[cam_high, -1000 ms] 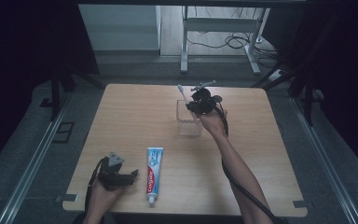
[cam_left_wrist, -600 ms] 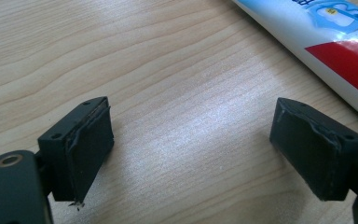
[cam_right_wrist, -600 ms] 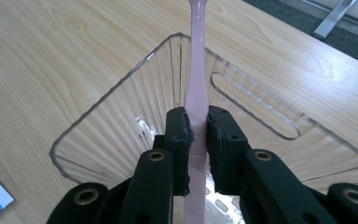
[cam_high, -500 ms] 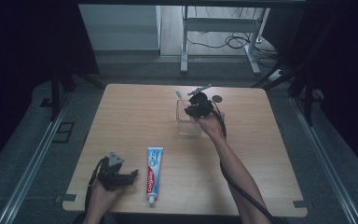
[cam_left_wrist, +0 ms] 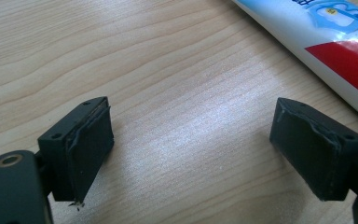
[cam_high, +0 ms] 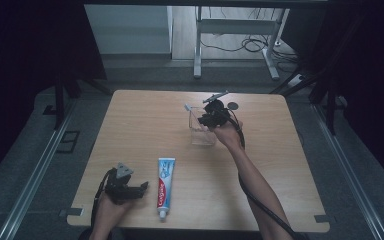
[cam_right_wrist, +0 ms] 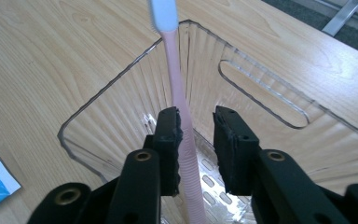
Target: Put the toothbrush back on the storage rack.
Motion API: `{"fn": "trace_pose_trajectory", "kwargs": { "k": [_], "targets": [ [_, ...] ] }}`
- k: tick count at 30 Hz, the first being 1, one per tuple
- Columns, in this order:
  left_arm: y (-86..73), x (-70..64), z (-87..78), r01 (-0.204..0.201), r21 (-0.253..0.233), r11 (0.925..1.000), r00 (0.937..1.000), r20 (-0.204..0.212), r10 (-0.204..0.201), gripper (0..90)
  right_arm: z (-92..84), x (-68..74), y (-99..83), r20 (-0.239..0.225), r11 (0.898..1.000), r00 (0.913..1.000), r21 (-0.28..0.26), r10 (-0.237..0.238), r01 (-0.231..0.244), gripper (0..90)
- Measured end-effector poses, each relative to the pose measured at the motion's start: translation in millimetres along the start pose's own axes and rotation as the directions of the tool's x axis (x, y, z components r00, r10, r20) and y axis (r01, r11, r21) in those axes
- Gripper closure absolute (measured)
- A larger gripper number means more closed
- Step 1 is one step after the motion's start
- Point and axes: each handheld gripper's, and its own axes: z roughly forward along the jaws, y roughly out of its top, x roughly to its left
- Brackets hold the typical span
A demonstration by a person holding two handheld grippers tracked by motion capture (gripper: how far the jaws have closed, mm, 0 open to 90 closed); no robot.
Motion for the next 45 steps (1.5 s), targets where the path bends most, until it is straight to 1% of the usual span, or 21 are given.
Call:
{"fn": "trace_pose_trajectory", "kwargs": {
  "k": [5,7,9,13,15,20,23,24,25,28,30,37,42,45],
  "targets": [
    [0.0,0.0,0.0,0.0,0.0,1.0,1.0,0.0,0.0,13.1,-8.9,1.3,0.9,0.001,1.0,1.0,-0.026,0.003,-0.003,59.2],
    [0.0,0.0,0.0,0.0,0.0,1.0,1.0,0.0,0.0,13.1,-14.1,2.9,1.4,0.001,0.999,1.0,-0.035,-0.004,0.004,55.6],
    [-0.1,-0.5,0.3,0.007,-0.005,1.0,1.0,0.0,-0.007,13.1,-17.9,3.8,1.7,-0.001,0.999,1.0,-0.04,-0.009,0.009,52.9],
    [-0.1,-0.5,0.4,0.007,-0.006,1.0,1.0,0.0,-0.007,13.1,-25.7,3.8,0.8,-0.006,0.999,0.9999,-0.051,-0.013,0.013,48.4],
    [-0.1,-0.6,0.4,0.008,-0.006,1.0,1.0,0.0,-0.008,13.1,-29.0,3.0,-1.2,-0.009,0.999,0.9999,-0.049,-0.008,0.008,46.5],
    [0.0,-0.6,0.3,0.007,-0.005,1.0,1.0,0.0,-0.007,13.1,-37.3,0.9,-9.4,-0.013,0.998,0.9999,-0.059,0.008,-0.009,43.9],
    [-0.1,-0.6,0.3,0.007,-0.005,1.0,1.0,0.0,-0.007,13.1,-44.7,-0.6,-14.7,-0.017,0.997,0.9998,-0.071,0.011,-0.012,41.5],
    [-0.1,-0.6,0.4,0.008,-0.006,1.0,1.0,0.001,-0.008,13.1,-44.7,-0.6,-14.7,-0.017,0.997,0.9998,-0.071,0.011,-0.012,41.5],
    [-0.1,-0.6,0.4,0.008,-0.006,0.9999,1.0,0.001,-0.008,13.1,-48.0,-0.8,-17.2,-0.017,0.997,0.9998,-0.073,0.012,-0.014,39.2],
    [-0.1,-0.7,0.3,0.008,-0.006,1.0,1.0,0.0,-0.008,13.1,-51.2,-0.6,-19.7,-0.015,0.997,0.9997,-0.075,0.02,-0.021,37.3],
    [-0.1,-0.7,0.3,0.008,-0.006,1.0,1.0,0.0,-0.008,13.1,-54.2,-0.3,-22.5,-0.022,0.997,0.9994,-0.077,0.026,-0.028,35.7],
    [-0.1,-0.7,0.3,0.007,-0.006,1.0,1.0,0.0,-0.007,13.1,-61.6,6.5,-36.1,-0.041,0.997,0.9988,-0.076,0.029,-0.032,29.6],
    [-0.1,-0.7,0.3,0.008,-0.006,1.0,1.0,0.0,-0.008,13.1,-67.4,10.8,-44.3,-0.052,0.996,0.9984,-0.087,0.024,-0.029,25.2],
    [-0.1,-0.7,0.4,0.008,-0.006,0.9999,1.0,0.0,-0.008,13.1,-68.4,14.8,-49.3,-0.055,0.998,0.9985,-0.066,0.006,-0.01,21.8]
  ]
}}
